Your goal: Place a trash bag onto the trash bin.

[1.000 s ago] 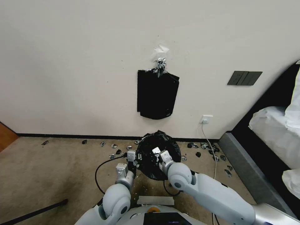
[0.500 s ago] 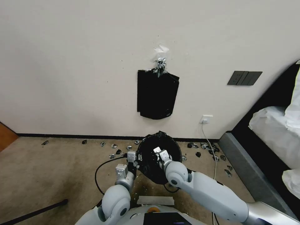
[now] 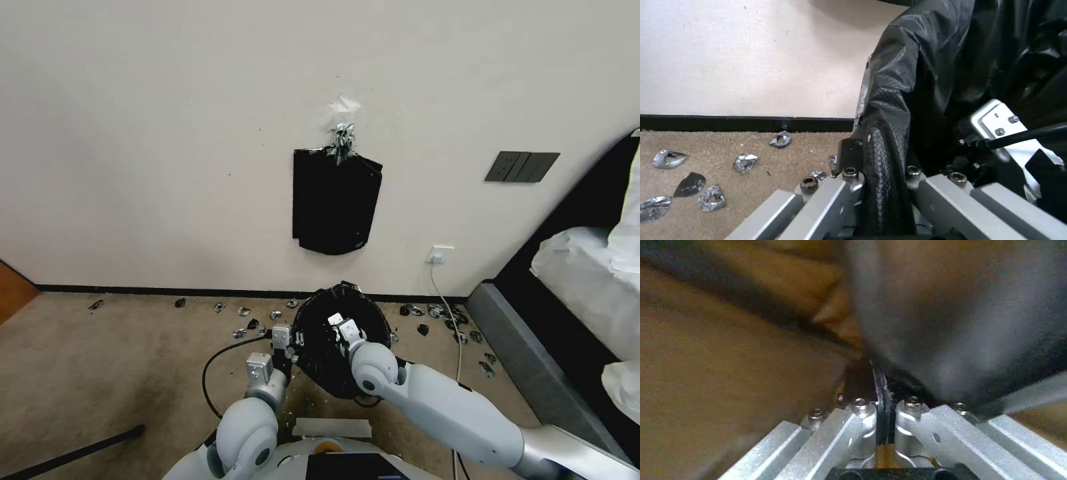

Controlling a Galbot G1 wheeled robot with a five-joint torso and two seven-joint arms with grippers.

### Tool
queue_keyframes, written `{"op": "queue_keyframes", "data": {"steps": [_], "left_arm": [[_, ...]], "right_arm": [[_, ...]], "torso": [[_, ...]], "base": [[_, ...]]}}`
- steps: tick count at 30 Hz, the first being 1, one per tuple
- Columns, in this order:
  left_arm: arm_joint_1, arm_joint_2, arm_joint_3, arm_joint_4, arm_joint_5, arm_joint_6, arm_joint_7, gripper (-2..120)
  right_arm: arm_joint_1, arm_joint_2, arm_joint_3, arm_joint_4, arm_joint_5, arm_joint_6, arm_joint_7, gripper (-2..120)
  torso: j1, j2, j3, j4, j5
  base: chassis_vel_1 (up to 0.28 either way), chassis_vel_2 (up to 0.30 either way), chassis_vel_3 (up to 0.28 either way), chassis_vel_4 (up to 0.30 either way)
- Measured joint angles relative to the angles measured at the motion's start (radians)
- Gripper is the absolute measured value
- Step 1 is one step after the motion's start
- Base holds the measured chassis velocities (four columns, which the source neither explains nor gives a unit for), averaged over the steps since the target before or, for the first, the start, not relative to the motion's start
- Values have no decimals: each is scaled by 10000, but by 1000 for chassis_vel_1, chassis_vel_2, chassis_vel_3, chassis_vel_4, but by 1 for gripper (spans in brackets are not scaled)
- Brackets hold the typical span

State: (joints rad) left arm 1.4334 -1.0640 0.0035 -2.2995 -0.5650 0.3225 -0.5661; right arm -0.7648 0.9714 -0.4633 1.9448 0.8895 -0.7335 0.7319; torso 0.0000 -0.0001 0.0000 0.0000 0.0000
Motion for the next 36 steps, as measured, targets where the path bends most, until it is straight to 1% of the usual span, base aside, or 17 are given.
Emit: {"op": "queue_keyframes", "data": {"steps": [13, 16, 21, 23, 24, 25, 26, 27, 29, 30, 32, 33, 34, 35, 36], "left_arm": [[104, -38, -41, -12, -10, 36, 177, 1], [157, -28, -54, -5, -14, 37, 182, 1], [176, -41, -67, 64, -58, 54, 170, 1], [126, -47, -67, 142, -164, 96, 122, 1], [126, -47, -67, 142, -164, 96, 122, 1], [59, -70, -66, 230, -242, 134, 69, 1], [10, -91, -57, 293, -301, 156, 21, 1], [10, -91, -57, 293, -301, 156, 21, 1], [-134, -169, -22, 462, -558, 223, -153, 1], [-134, -169, -22, 462, -558, 223, -153, 1], [-319, -290, 5, 678, -901, 301, -361, 1], [-445, -392, 5, 818, -1250, 354, -556, 1], [-512, -441, 5, 879, -1498, 384, -676, 1], [-512, -441, 5, 879, -1498, 384, -676, 1], [-707, -592, -6, 1036, -2298, 486, -1036, 1]], "right_arm": [[-77, -102, 100, -177, 35, 4, -94, 0], [-98, -176, 157, 24, 113, 1, -118, 0], [-275, -393, 363, 758, 418, 2, -89, 0], [-439, -682, 517, 1315, 583, 1, -112, 12], [-439, -682, 517, 1315, 583, 1, -112, 12], [-589, -909, 654, 1769, 662, 1, -227, 18], [-731, -1102, 788, 2096, 711, 0, -287, 22], [-731, -1102, 788, 2096, 711, 0, -287, 22], [-1178, -1600, 1240, 2845, 785, -1, -458, 33], [-1178, -1600, 1240, 2845, 785, -1, -458, 33], [-1708, -2009, 1846, 3443, 791, -4, -731, 41], [-2079, -2207, 2262, 3791, 768, -4, -960, 48], [-2287, -2289, 2485, 3966, 760, -4, -1071, 52], [-2287, -2289, 2485, 3966, 760, -4, -1071, 52], [-2841, -2448, 3091, 4373, 715, -4, -1353, 57]], "torso": [[0, 0, 0, -1, 0], [0, 0, 0, 0, 0], [0, 0, 0, 1, 0], [0, 0, 0, 1, 1], [0, 0, 0, 1, 1], [0, 0, 0, 0, 0], [0, 0, 0, 0, 1], [0, 0, 0, 0, 1], [0, 1, 0, 1, 0], [0, 1, 0, 1, 0], [0, 1, 0, -3, 1], [0, 1, 0, 0, 0], [0, 1, 0, -1, 1], [0, 1, 0, -1, 1], [0, 1, 0, -2, 1]], "base": [[0, 0, 0, 0], [0, 0, 0, 0], [0, 0, 0, 0], [0, 0, 0, 0], [0, 0, 0, 0], [0, 0, 0, 0], [0, 0, 0, 0], [0, 0, 0, 0], [0, 0, 0, 0], [0, 0, 0, 0], [0, 0, 0, 0], [0, 0, 0, 0], [0, 0, 0, 0], [0, 0, 0, 0], [0, 0, 0, 0]]}}
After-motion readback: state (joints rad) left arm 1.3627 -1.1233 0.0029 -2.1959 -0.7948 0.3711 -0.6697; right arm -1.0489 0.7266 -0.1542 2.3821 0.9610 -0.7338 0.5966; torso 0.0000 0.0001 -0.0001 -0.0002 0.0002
